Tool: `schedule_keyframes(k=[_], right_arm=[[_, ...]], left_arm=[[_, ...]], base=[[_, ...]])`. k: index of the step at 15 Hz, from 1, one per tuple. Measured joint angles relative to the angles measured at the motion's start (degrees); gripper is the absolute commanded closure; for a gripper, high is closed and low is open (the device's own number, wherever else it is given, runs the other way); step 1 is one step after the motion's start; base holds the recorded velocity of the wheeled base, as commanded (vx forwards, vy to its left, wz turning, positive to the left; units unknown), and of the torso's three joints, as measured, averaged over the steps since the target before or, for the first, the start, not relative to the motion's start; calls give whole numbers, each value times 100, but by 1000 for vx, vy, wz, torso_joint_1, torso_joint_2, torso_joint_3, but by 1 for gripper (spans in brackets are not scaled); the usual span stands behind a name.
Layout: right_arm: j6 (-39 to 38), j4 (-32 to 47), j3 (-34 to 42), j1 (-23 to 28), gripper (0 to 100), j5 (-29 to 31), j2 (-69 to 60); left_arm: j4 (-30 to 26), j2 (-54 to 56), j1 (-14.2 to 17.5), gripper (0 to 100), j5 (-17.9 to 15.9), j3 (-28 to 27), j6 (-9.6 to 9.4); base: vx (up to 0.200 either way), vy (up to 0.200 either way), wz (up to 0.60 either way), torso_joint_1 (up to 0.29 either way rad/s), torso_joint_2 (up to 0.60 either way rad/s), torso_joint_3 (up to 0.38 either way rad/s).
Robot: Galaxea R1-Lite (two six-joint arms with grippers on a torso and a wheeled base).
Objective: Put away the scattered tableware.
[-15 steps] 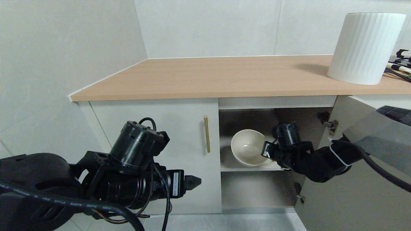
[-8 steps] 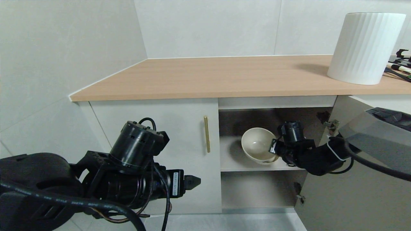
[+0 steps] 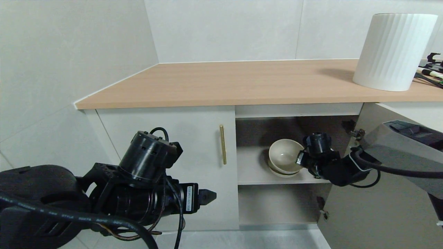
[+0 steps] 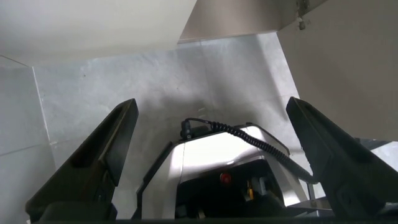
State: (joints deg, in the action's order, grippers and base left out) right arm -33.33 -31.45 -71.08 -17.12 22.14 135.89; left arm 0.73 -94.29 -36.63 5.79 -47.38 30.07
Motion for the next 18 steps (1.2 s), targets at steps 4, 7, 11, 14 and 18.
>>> schedule_keyframes(k=[4,7,11,14,18], right_arm=[[11,30,-69,4,100,0,88],[10,44,-107,12,100,2,122],[11,37,-118,9,0,0,135],[10,37,-113,9,0,-17,135],[10,50,-80,6,0,-17,118]], left_arm=[[0,-2,0,0,0,1,0],[0,-2,-2,0,0,1,0],[-2,-2,-2,0,0,1,2],[-2,0,-2,0,0,1,2],[-5,9,-2,0,-2,1,2]], base=[[0,0,0,0,0,0],[0,0,0,0,0,0],[0,0,0,0,0,0],[0,0,0,0,0,0],[0,0,0,0,0,0]])
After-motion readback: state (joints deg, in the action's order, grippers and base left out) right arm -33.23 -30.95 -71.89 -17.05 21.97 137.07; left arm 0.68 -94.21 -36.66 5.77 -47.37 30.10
